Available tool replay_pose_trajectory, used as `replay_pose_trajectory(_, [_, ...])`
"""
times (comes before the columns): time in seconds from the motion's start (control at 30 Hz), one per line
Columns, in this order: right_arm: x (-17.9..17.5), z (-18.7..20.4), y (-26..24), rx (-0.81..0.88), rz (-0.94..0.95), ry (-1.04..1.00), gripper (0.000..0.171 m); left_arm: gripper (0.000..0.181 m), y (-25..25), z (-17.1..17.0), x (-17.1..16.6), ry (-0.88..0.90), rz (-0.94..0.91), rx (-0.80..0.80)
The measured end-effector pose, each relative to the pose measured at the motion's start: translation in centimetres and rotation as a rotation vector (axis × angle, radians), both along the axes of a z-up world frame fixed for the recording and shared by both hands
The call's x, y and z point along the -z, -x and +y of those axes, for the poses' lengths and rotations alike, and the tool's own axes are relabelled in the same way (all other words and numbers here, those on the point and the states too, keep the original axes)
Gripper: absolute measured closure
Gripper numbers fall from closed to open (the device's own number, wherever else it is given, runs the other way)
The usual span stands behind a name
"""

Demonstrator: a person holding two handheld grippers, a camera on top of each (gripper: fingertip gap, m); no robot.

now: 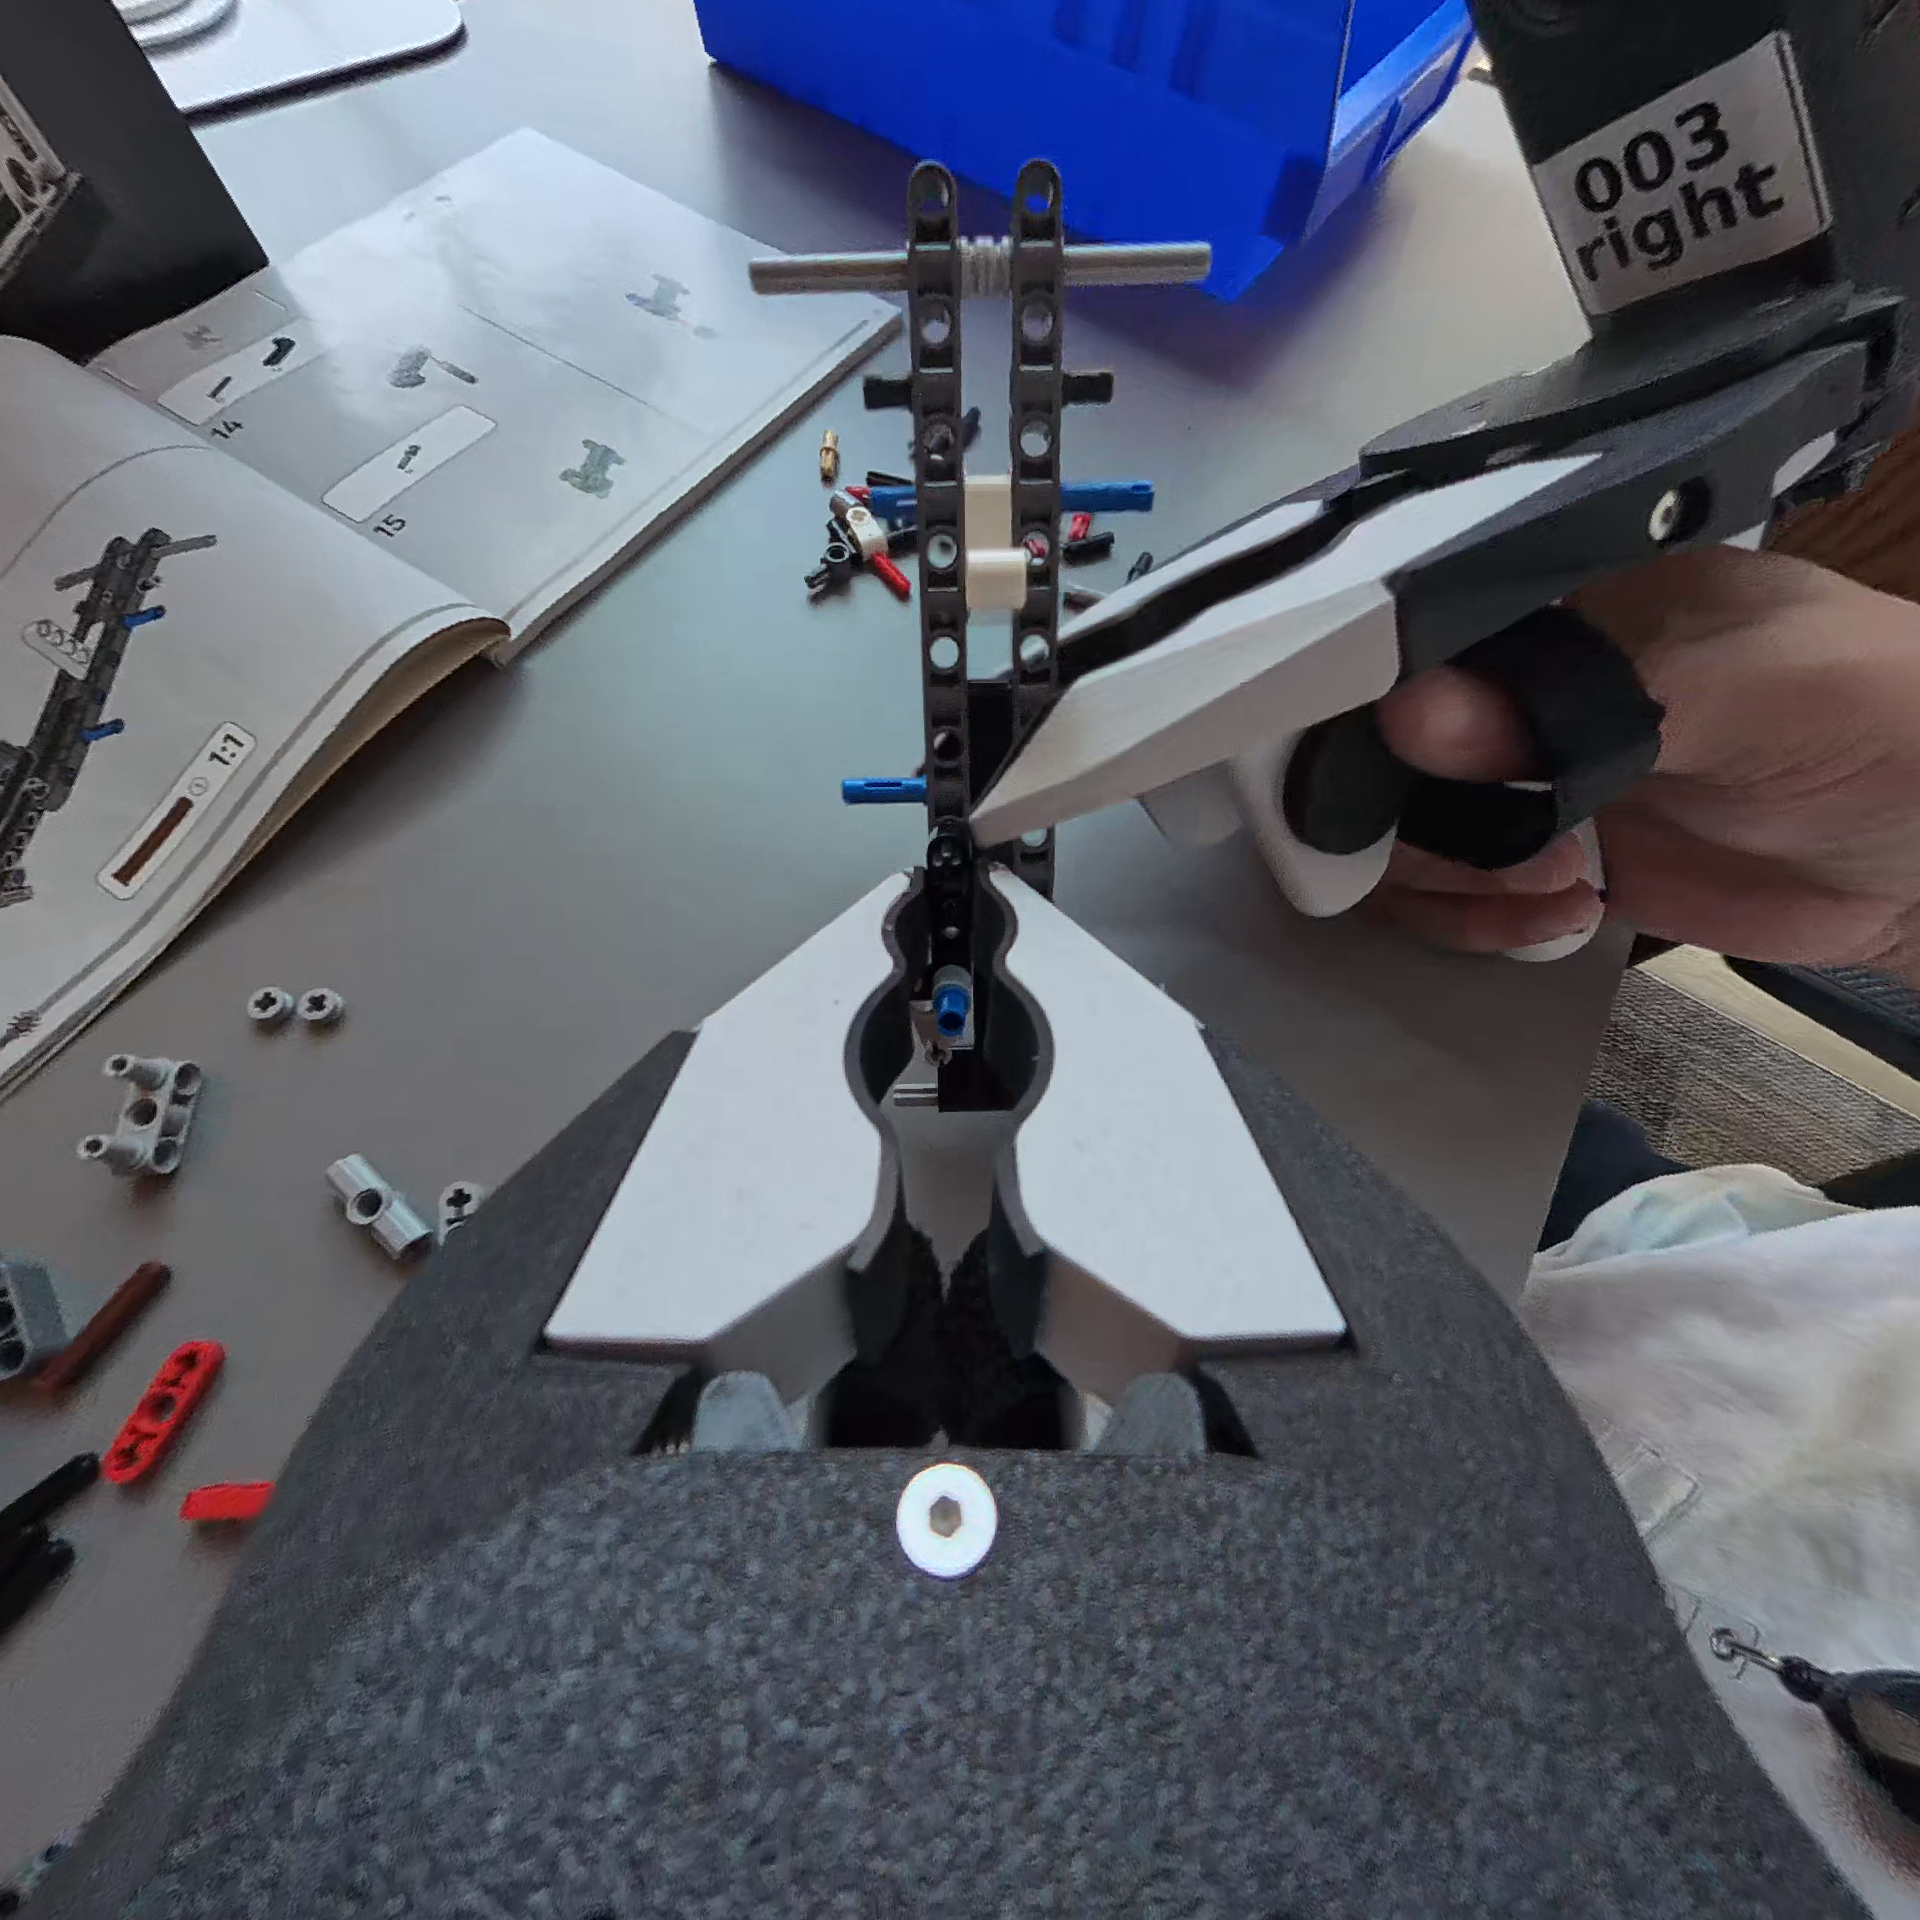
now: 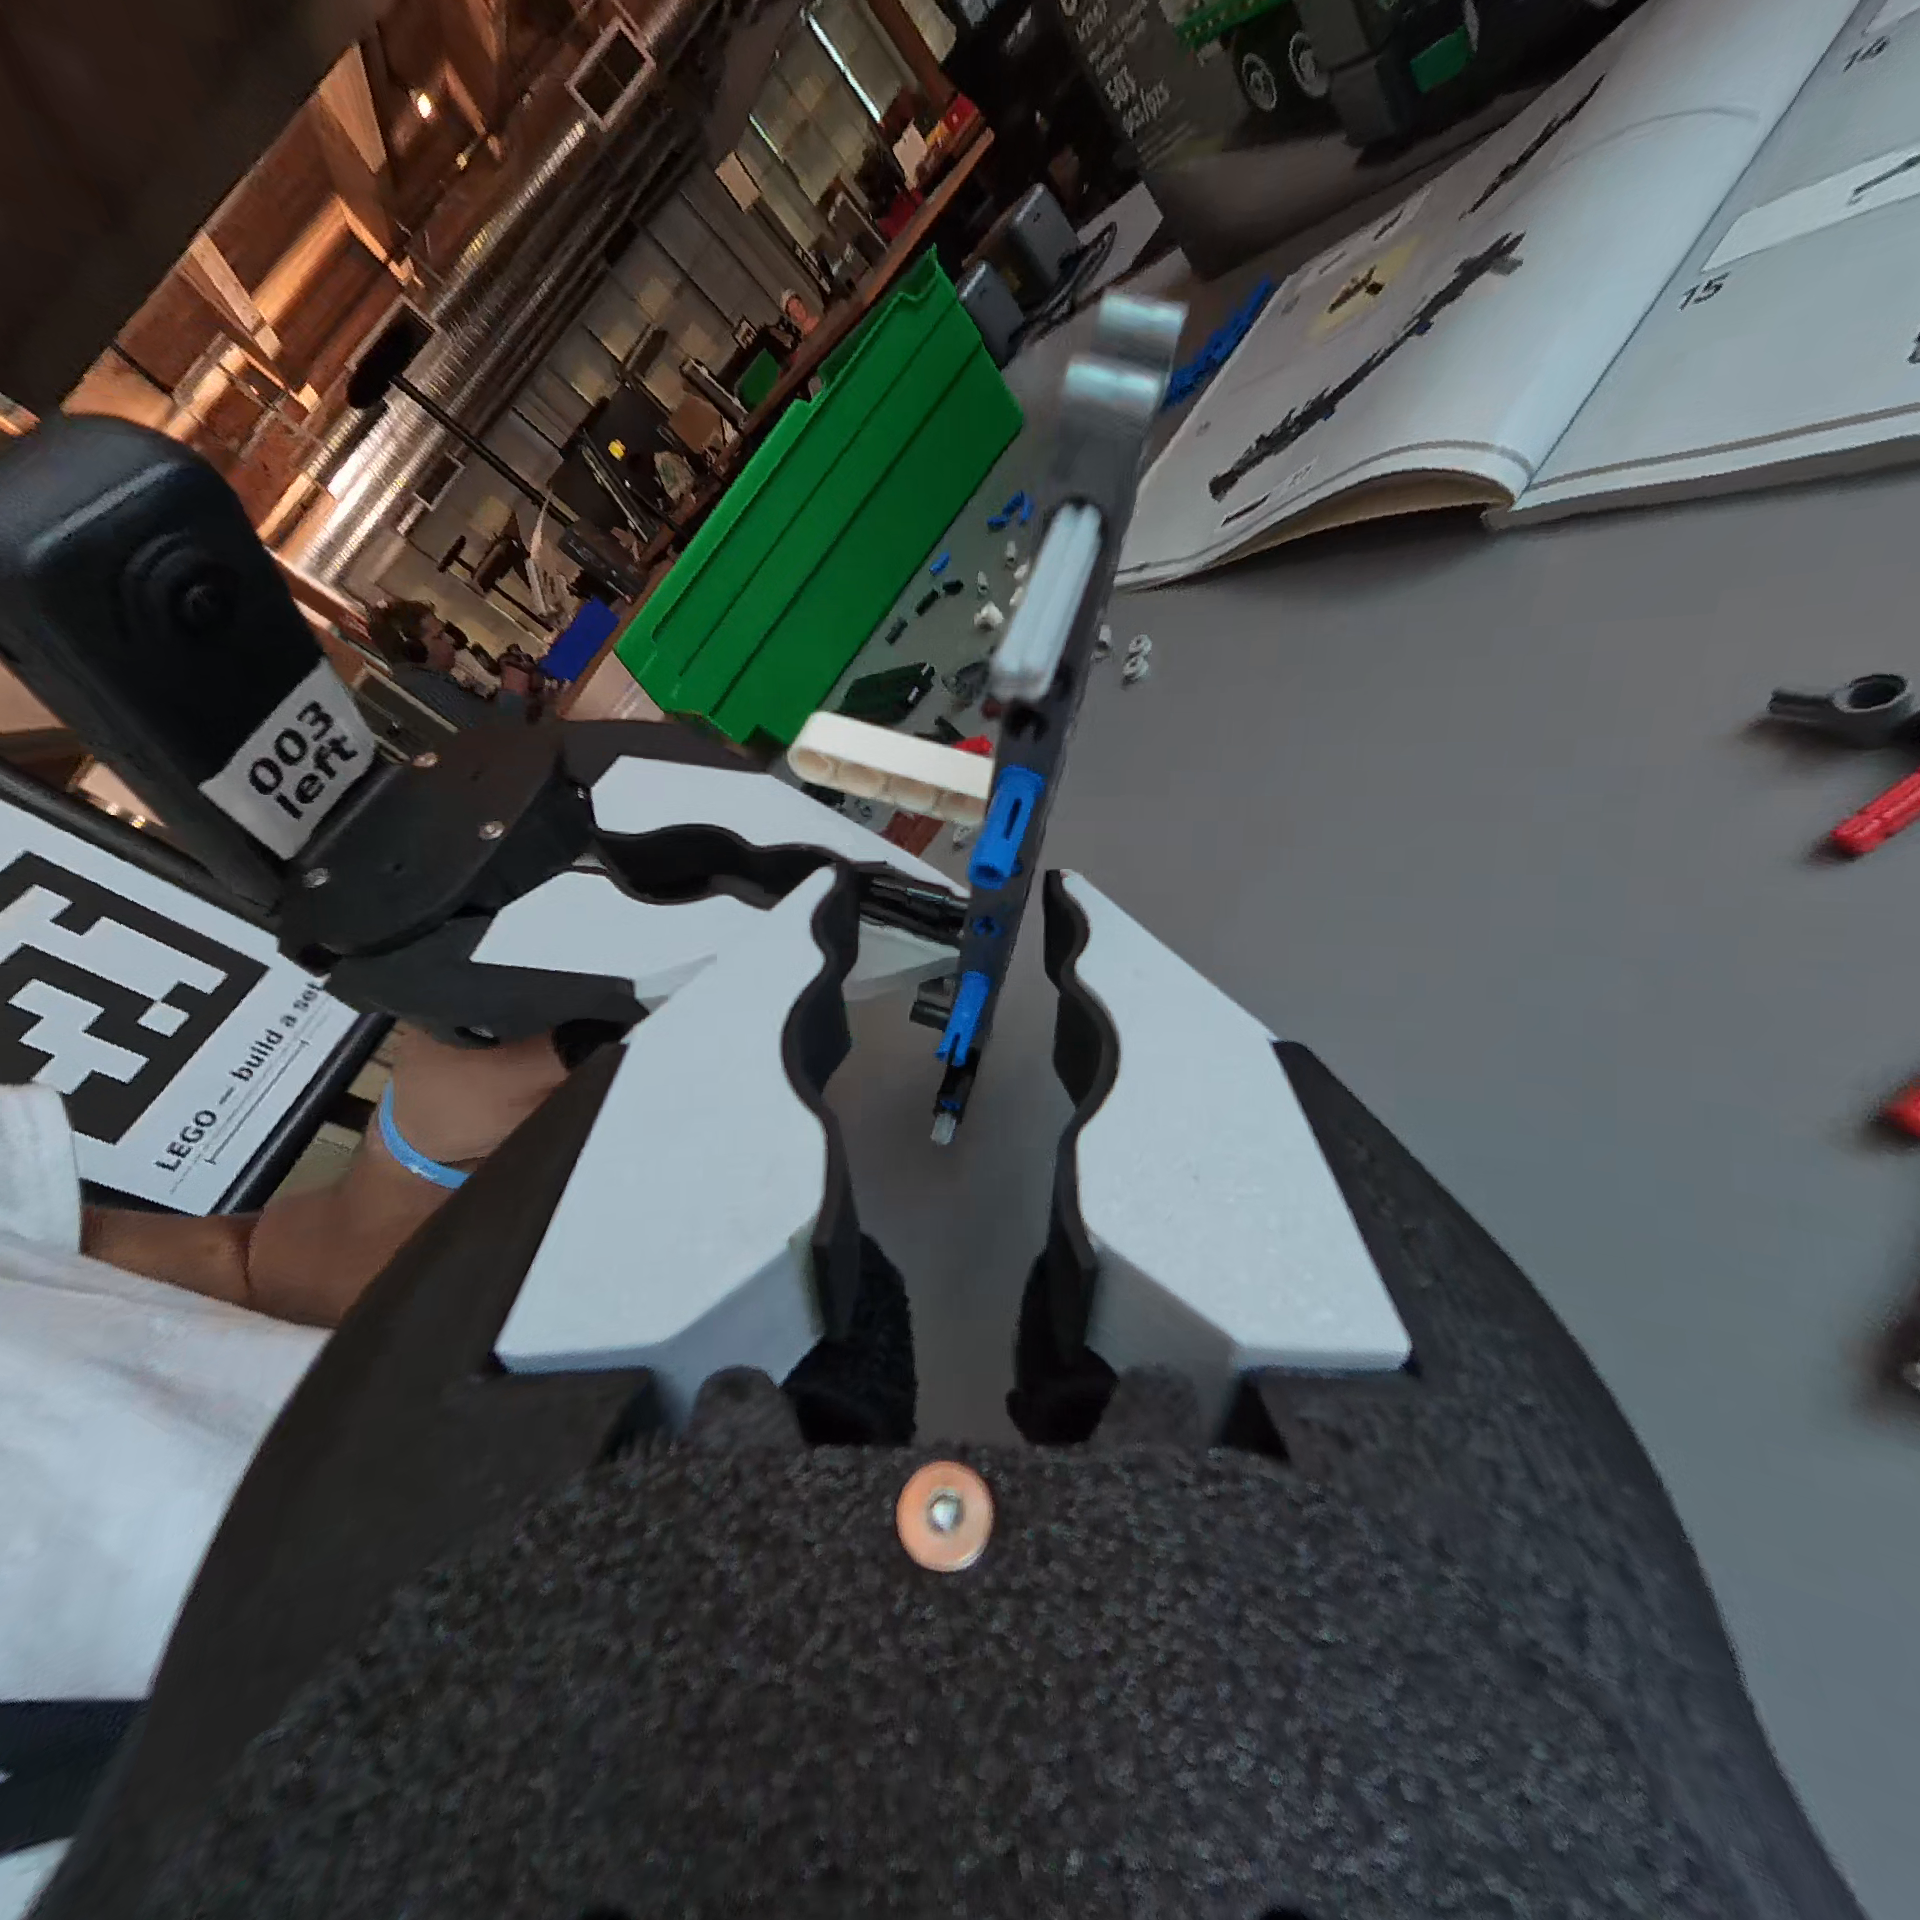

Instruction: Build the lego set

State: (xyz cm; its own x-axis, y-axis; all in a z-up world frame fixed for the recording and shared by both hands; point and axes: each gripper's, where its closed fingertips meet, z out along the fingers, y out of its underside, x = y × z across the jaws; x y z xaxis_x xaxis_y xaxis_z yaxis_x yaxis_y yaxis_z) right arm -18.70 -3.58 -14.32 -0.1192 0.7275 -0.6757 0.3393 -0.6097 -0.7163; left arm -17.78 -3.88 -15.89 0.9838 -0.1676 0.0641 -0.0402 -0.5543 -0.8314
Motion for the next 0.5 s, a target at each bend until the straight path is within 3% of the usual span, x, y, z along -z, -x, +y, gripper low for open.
replay_pose_trajectory(0.23, [0.9,0.1,0.6,-0.013,-0.052,0.039,0.152,0.176,0.5,0.1,0.6,0.008,0.104,0.011])
replay_pose_trajectory(0.3, [1.3,0.6,0.7,0.016,-0.083,0.01,0.167,0.176,0.5,0.1,0.3,-0.006,0.114,0.011])
replay_pose_trajectory(0.5, [1.2,0.3,1.0,0.0,-0.079,0.005,0.163,0.176,1.1,-0.1,0.6,0.012,0.161,0.017])
